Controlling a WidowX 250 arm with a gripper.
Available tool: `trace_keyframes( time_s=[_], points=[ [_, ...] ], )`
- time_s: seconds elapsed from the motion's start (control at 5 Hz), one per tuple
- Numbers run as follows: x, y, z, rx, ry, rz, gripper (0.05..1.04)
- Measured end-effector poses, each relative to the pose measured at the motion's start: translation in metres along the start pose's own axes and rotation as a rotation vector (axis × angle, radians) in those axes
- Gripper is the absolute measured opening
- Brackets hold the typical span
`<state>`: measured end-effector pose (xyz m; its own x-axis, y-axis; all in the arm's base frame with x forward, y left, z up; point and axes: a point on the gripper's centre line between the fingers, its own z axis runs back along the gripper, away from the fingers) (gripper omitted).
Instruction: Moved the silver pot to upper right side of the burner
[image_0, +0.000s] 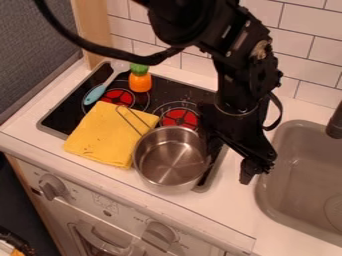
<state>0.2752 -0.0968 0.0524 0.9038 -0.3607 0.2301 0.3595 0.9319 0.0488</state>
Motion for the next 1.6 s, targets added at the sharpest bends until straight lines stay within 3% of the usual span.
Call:
trace_keyframes(
  time_s=[0.4,0.8,1.4,1.6],
  points=[
    [-0.012,0.007,-0.002,0.048,0.054,0.055,1.001],
    [-0.026,0.015,-0.014,0.013,0.096,0.137,1.001],
    [-0.033,0.011,-0.031,-0.018,0.131,0.161,1.001],
    [-0.034,0.015,-0.037,-0.014,0.135,0.172,0.920]
  ],
)
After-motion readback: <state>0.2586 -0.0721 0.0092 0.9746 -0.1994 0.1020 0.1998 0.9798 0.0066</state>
